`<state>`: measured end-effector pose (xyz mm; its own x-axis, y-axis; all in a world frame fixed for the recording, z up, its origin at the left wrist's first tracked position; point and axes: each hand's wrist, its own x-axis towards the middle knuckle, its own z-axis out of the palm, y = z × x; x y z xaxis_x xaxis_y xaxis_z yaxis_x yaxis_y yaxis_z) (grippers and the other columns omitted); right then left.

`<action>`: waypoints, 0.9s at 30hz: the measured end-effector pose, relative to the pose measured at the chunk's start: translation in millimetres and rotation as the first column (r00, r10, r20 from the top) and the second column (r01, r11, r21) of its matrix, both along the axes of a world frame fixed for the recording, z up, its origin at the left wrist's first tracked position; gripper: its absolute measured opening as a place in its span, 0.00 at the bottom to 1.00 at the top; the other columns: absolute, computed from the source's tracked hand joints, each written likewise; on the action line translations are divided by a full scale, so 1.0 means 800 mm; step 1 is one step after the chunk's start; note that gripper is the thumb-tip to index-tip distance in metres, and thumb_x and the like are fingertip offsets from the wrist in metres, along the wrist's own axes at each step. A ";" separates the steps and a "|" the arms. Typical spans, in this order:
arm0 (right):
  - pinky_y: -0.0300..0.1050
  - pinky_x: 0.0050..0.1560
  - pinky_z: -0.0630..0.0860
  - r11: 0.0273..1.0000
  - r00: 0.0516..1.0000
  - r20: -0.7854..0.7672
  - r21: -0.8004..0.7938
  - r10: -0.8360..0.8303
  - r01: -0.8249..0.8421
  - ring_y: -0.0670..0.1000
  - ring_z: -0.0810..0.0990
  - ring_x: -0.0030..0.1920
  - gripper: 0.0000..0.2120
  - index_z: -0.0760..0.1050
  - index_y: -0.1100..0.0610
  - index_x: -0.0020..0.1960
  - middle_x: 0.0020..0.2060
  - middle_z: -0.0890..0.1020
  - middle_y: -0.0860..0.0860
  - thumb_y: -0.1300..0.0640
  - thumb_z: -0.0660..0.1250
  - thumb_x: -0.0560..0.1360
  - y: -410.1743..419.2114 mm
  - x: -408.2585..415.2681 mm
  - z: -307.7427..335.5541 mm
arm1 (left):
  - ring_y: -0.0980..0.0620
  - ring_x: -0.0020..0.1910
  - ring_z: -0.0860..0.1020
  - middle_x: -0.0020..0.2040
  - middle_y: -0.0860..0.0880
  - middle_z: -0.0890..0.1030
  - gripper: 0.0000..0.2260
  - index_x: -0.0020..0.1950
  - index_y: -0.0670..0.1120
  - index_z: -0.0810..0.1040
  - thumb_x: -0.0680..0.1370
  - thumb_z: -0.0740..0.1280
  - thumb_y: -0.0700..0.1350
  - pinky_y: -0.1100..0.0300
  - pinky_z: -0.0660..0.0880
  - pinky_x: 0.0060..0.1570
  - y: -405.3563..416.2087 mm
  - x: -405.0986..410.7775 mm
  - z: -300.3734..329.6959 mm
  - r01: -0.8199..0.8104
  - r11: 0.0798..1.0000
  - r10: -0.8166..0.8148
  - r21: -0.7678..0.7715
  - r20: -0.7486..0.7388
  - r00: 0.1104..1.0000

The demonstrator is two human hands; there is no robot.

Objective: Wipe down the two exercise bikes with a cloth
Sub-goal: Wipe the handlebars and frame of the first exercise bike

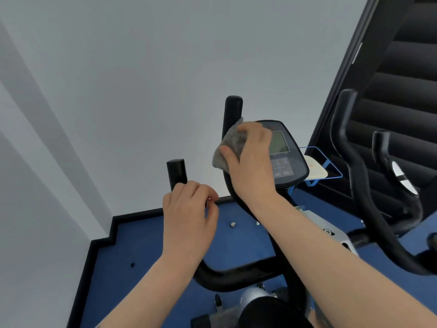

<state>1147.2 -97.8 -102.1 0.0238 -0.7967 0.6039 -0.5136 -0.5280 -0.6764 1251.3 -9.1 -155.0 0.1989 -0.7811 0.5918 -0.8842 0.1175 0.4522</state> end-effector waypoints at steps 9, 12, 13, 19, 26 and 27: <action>0.35 0.52 0.73 0.968 0.981 -0.099 0.204 0.166 -0.143 0.39 0.75 0.45 0.05 0.78 0.53 0.50 0.52 0.73 0.52 0.56 0.70 0.74 -0.018 -0.040 0.023 | 0.48 0.43 0.73 0.41 0.53 0.77 0.09 0.42 0.48 0.79 0.70 0.71 0.34 0.54 0.64 0.47 0.002 -0.001 0.001 0.002 1.000 -0.002 0.000 -0.020 1.000; 0.21 0.49 0.63 0.988 0.992 -0.001 0.089 0.126 -0.125 0.29 0.69 0.47 0.07 0.74 0.56 0.52 0.54 0.71 0.51 0.59 0.69 0.75 -0.007 -0.019 0.013 | 0.48 0.43 0.73 0.41 0.53 0.77 0.09 0.42 0.48 0.79 0.70 0.71 0.34 0.54 0.64 0.46 0.001 0.000 0.000 -0.003 1.000 0.003 0.007 -0.019 1.000; 0.23 0.49 0.64 0.987 0.990 -0.004 0.085 0.140 -0.139 0.31 0.69 0.48 0.08 0.73 0.56 0.54 0.55 0.71 0.51 0.60 0.69 0.76 0.003 -0.016 -0.001 | 0.48 0.43 0.73 0.41 0.53 0.77 0.09 0.42 0.48 0.79 0.70 0.71 0.34 0.53 0.65 0.46 0.001 0.000 0.000 -0.003 1.000 0.003 0.008 -0.017 1.000; 0.26 0.31 0.69 0.941 0.991 -0.002 0.313 0.134 -0.126 0.39 0.76 0.37 0.07 0.71 0.47 0.51 0.42 0.77 0.44 0.55 0.68 0.75 -0.020 -0.049 0.015 | 0.49 0.43 0.73 0.41 0.54 0.77 0.09 0.42 0.49 0.79 0.70 0.70 0.34 0.55 0.63 0.47 -0.001 0.000 -0.002 0.009 1.000 -0.009 -0.012 -0.011 1.000; 0.33 0.41 0.71 0.851 0.891 -0.222 0.455 0.395 -0.264 0.39 0.78 0.42 0.07 0.72 0.43 0.52 0.44 0.80 0.41 0.53 0.67 0.77 0.013 -0.095 -0.003 | 0.50 0.43 0.72 0.41 0.54 0.77 0.09 0.42 0.49 0.79 0.70 0.70 0.34 0.57 0.61 0.47 -0.002 0.001 -0.005 0.000 0.999 -0.001 -0.032 -0.023 1.000; 0.36 0.42 0.71 0.838 0.873 -0.249 0.478 0.418 -0.265 0.39 0.78 0.42 0.07 0.73 0.43 0.51 0.44 0.80 0.41 0.53 0.68 0.77 0.008 -0.102 0.004 | 0.50 0.43 0.72 0.41 0.54 0.77 0.09 0.42 0.49 0.79 0.71 0.69 0.35 0.57 0.61 0.46 -0.003 0.001 -0.005 0.000 1.000 -0.001 -0.029 -0.018 1.000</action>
<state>1065.7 -91.1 -98.5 0.4786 -0.8695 0.1219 -0.5854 -0.4194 -0.6938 1251.8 -11.7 -159.0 0.2095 -0.7635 0.6109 -0.8758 0.1312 0.4644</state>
